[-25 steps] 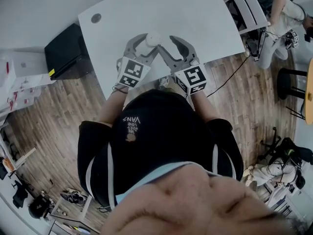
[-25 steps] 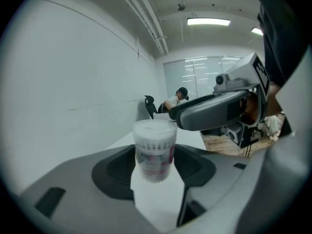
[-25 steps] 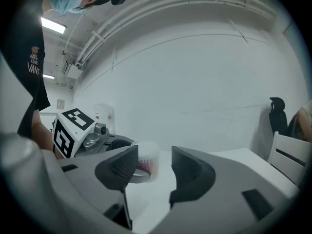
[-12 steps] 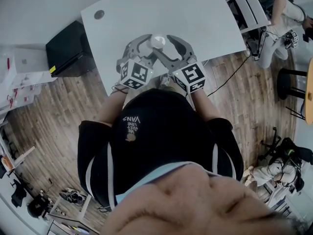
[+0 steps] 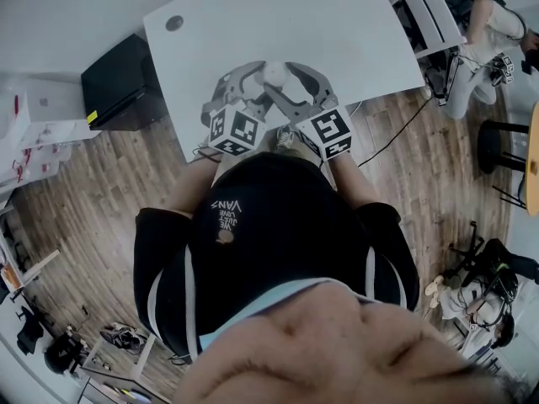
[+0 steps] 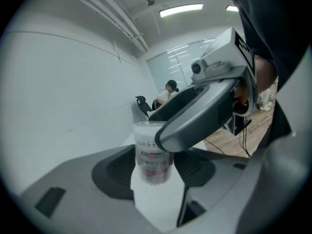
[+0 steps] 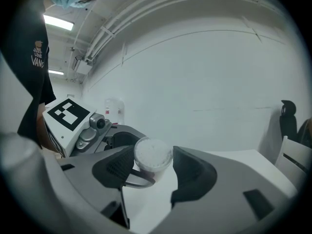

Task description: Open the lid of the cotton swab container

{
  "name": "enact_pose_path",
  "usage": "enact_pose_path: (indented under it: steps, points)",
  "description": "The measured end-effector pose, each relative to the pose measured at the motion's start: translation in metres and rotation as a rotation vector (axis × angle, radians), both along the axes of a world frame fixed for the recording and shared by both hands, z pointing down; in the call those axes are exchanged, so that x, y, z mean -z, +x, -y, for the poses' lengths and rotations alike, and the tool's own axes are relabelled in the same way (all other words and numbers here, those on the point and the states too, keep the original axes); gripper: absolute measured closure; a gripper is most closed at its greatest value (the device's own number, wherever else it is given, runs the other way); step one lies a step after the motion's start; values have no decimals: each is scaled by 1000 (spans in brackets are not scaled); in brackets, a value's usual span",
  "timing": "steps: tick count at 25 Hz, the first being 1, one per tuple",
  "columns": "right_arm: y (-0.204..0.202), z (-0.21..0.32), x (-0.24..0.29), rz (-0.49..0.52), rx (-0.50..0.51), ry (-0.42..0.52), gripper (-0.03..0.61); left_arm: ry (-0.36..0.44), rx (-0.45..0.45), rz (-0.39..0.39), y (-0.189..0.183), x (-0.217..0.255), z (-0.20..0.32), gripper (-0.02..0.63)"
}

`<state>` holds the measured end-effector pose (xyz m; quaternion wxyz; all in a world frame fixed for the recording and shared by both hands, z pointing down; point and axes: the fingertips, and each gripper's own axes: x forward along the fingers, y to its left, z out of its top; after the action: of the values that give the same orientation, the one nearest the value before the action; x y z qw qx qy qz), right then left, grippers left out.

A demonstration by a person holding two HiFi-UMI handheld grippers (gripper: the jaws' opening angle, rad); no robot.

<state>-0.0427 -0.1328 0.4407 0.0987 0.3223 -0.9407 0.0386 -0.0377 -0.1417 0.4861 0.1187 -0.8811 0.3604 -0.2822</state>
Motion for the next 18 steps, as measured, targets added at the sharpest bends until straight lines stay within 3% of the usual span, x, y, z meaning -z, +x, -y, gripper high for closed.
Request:
enact_pose_path:
  steps: [12, 18]
  points:
    - [12, -4, 7, 154, 32, -118, 325, -3, -18, -53, 6, 5, -8, 362]
    - [14, -8, 11, 185, 43, -132, 325, -16, -25, -108, 8, 9, -13, 362]
